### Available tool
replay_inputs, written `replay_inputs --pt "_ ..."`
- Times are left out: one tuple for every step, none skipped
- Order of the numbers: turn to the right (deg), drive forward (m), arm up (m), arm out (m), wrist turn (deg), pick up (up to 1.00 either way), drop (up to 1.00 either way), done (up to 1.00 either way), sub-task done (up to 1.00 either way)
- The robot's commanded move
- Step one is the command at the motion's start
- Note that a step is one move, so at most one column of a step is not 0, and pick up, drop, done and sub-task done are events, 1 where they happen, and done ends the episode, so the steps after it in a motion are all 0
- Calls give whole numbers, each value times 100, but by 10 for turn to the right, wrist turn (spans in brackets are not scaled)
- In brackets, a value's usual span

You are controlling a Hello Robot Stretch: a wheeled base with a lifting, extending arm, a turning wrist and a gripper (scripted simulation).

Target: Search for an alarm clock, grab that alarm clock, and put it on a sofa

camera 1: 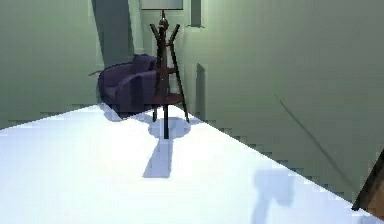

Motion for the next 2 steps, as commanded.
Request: replay_inputs --pt "450 0 0 0 0 0 0 0 0" --pt "210 0 0 0 0 0 0 0 0"
